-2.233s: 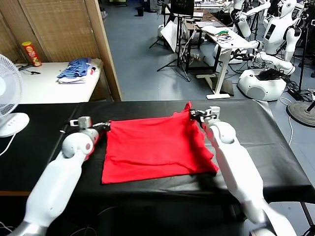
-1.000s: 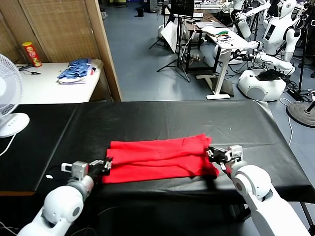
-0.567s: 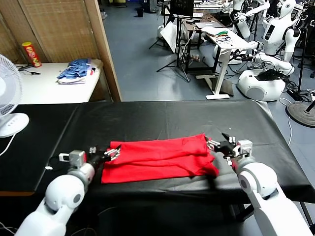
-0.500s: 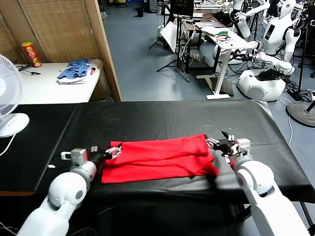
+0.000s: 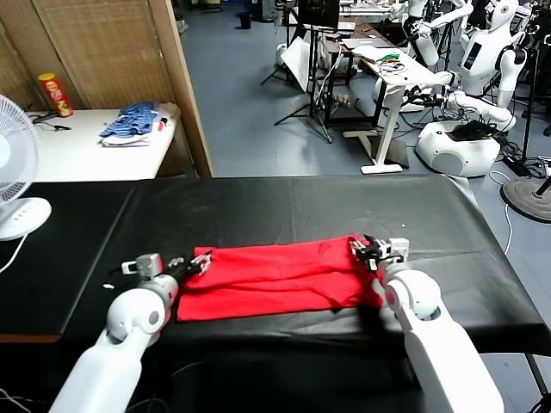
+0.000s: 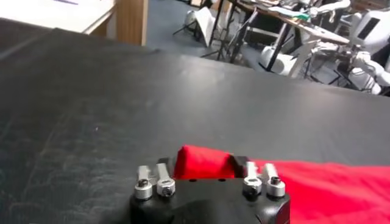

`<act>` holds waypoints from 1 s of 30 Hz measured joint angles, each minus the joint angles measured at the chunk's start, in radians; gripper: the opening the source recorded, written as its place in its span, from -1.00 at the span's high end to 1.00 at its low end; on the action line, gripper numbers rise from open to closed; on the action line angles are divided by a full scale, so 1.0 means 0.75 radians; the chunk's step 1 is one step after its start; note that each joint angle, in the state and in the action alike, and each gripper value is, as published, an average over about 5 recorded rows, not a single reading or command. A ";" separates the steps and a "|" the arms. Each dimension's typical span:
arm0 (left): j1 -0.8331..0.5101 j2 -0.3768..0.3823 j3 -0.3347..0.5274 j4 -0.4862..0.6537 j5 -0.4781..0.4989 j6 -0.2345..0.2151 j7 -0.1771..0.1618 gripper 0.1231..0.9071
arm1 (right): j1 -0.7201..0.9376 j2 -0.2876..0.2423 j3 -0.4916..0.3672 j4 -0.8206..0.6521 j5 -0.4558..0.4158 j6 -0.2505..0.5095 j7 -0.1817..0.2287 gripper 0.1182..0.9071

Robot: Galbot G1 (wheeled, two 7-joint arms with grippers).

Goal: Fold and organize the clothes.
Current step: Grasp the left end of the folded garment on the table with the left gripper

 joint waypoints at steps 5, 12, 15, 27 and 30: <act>0.000 -0.018 0.016 0.050 0.198 -0.115 0.077 0.97 | -0.001 0.037 -0.010 -0.030 -0.051 0.081 0.012 0.98; -0.009 -0.037 0.028 0.076 0.398 -0.174 0.082 0.98 | -0.017 0.035 0.002 -0.028 -0.056 0.111 -0.056 0.91; -0.008 -0.033 0.026 0.071 0.419 -0.179 0.080 0.78 | -0.042 0.013 0.014 0.007 -0.052 0.106 -0.094 0.60; 0.039 0.023 -0.022 -0.011 0.322 -0.153 0.067 -0.68 | -0.233 -0.093 0.102 0.261 0.003 0.071 -0.114 -0.70; 0.076 0.027 -0.053 -0.057 0.229 -0.123 0.053 -0.72 | -0.284 -0.104 0.120 0.327 0.010 0.069 -0.114 -0.72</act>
